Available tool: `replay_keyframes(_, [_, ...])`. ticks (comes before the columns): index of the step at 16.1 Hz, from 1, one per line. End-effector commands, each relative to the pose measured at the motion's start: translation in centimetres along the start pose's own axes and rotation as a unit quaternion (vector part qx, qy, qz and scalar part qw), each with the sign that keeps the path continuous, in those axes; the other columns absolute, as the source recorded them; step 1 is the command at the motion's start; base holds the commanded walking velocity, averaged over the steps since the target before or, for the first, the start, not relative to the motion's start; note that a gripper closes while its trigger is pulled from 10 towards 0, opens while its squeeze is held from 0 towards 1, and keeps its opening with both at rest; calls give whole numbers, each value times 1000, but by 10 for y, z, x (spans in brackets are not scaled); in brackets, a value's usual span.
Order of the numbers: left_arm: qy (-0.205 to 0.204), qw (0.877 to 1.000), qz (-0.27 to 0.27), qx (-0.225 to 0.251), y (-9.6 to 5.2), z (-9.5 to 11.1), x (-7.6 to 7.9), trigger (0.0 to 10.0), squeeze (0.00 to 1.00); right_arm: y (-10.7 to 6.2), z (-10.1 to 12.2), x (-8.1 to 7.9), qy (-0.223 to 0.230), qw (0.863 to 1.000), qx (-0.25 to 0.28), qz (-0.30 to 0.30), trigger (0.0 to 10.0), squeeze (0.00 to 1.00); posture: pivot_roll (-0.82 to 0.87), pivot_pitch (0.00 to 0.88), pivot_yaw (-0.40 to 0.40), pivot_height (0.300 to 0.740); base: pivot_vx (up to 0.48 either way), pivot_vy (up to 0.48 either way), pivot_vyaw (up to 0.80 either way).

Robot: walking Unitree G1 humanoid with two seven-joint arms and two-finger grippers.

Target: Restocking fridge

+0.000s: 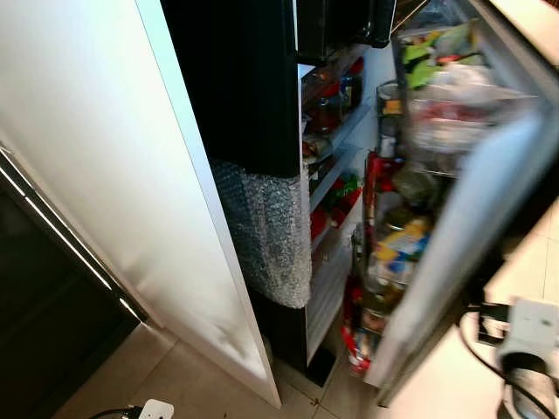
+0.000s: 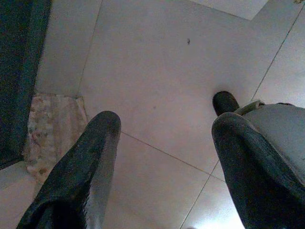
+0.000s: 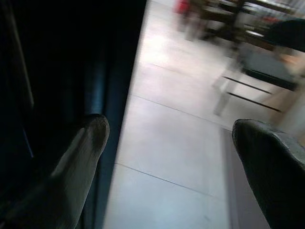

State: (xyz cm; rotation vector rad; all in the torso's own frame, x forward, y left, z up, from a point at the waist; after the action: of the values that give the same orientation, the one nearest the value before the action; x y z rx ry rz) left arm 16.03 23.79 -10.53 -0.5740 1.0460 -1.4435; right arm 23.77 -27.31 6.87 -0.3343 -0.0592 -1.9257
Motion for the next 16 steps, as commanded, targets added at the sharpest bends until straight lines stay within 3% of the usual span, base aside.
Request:
replay_keyframes(1, [9,1000,5,-6,-1,-5,-6,10000,0,3,25,-16,6,998,45,47,10000,0,-89,30,79,740,0,0,0])
replay_keyframes(2, [9,1000,5,-6,-1,-4,-6,10000,0,1,30,-26,0,994,55,91,10000,0,-89,30,79,740,0,0,0])
replay_keyframes(9, [4,1000,9,-4,-1,-3,-6,10000,0,-5,36,-60,4,971,57,231,10000,0,-83,24,70,740,0,0,0])
replay_keyframes(14, [5,1000,8,-3,-1,-2,-5,10000,0,3,44,-75,-8,960,70,269,10000,0,-85,22,69,740,0,0,0])
replay_keyframes(16, [10,1000,7,-1,-1,-1,-5,10000,0,13,53,-89,-5,953,87,290,10000,0,-90,25,72,740,0,0,0])
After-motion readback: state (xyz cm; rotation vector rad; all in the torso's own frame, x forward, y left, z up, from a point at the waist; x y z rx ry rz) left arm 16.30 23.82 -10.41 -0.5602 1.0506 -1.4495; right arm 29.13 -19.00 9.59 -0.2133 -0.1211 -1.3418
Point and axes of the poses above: a point about 5 cm out from each wrist's last joint towards the gripper, its own y axis pointing out of the wrist towards the gripper, its own z axis along the axis of the wrist's last joint, x = y × z, the point moved 2 cm from there along y, pointing out of the wrist towards the gripper
